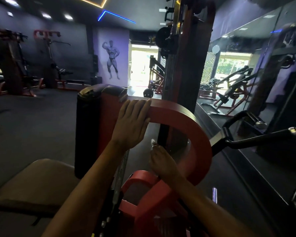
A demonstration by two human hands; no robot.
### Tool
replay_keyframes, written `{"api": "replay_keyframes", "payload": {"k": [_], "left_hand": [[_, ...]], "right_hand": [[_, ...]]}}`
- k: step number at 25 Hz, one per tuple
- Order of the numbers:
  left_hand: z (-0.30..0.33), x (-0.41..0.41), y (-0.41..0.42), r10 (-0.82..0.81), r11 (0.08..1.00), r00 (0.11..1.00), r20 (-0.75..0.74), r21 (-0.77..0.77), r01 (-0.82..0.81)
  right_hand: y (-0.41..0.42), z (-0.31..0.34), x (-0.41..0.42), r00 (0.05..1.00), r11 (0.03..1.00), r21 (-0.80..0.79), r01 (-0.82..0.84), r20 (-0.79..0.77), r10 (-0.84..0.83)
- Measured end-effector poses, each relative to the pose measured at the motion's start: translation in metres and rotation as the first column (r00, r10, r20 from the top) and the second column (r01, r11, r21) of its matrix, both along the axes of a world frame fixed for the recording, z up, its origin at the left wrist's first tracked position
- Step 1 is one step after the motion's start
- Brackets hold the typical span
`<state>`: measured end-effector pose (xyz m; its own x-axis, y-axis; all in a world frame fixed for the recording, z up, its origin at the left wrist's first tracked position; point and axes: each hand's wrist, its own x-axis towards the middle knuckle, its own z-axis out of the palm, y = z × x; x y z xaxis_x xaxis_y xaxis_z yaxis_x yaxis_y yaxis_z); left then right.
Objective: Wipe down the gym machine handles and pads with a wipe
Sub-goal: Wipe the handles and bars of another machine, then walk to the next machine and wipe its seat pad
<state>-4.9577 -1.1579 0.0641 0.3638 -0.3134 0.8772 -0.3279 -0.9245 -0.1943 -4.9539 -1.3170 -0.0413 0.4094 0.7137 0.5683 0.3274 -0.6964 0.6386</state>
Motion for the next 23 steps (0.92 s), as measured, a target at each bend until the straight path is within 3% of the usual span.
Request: {"api": "replay_keyframes", "payload": {"k": [2, 4, 5, 6, 8, 10, 12, 14, 16, 18, 21, 23], "left_hand": [[0.002, -0.005, 0.000, 0.007, 1.000, 0.999, -0.045, -0.002, -0.007], [0.004, -0.010, -0.001, 0.005, 1.000, 0.994, -0.112, 0.000, -0.005], [0.005, -0.013, -0.001, -0.008, 1.000, 0.990, -0.142, -0.010, 0.007], [0.006, -0.016, -0.002, -0.032, 0.999, 0.985, -0.167, -0.037, 0.026], [0.004, -0.024, -0.001, -0.089, 0.991, 0.973, -0.211, -0.116, 0.066], [-0.008, -0.038, 0.005, -0.138, 0.984, 0.955, -0.261, -0.147, 0.101], [-0.032, -0.062, 0.020, -0.193, 0.971, 0.916, -0.352, -0.200, 0.128], [-0.060, -0.097, 0.044, -0.228, 0.941, 0.868, -0.441, -0.327, 0.081], [-0.083, -0.130, 0.078, -0.178, 0.916, 0.849, -0.498, -0.400, -0.042], [-0.098, -0.162, 0.117, -0.114, 0.887, 0.813, -0.571, -0.426, -0.175], [-0.109, -0.219, 0.189, -0.033, 0.780, 0.791, -0.611, -0.511, -0.362], [-0.112, -0.269, 0.240, 0.040, 0.682, 0.780, -0.625, -0.553, -0.478]], "right_hand": [[-0.001, -0.023, -0.001, 0.992, 1.000, -0.001, -0.012, -0.124, 0.012], [0.001, -0.025, -0.006, 0.888, 0.973, 0.231, -0.016, -0.444, 0.120], [-0.001, -0.019, -0.014, 0.794, 0.896, 0.443, 0.018, -0.551, 0.256], [-0.004, -0.016, -0.019, 0.753, 0.842, 0.537, 0.058, -0.577, 0.316], [-0.011, -0.007, -0.023, 0.702, 0.617, 0.776, 0.129, -0.511, 0.496], [-0.017, 0.004, -0.025, 0.599, 0.345, 0.898, 0.273, -0.439, 0.669], [-0.017, 0.014, -0.029, 0.495, 0.121, 0.880, 0.459, -0.367, 0.788], [-0.004, 0.017, -0.033, 0.338, -0.006, 0.770, 0.638, -0.273, 0.901], [0.023, 0.019, -0.045, 0.182, 0.049, 0.701, 0.712, -0.251, 0.951], [0.058, 0.018, -0.056, 0.090, 0.121, 0.692, 0.711, -0.260, 0.961], [0.131, 0.014, -0.082, 0.022, 0.230, 0.717, 0.658, -0.323, 0.946], [0.191, 0.009, -0.106, 0.067, 0.382, 0.779, 0.497, -0.473, 0.878]]}}
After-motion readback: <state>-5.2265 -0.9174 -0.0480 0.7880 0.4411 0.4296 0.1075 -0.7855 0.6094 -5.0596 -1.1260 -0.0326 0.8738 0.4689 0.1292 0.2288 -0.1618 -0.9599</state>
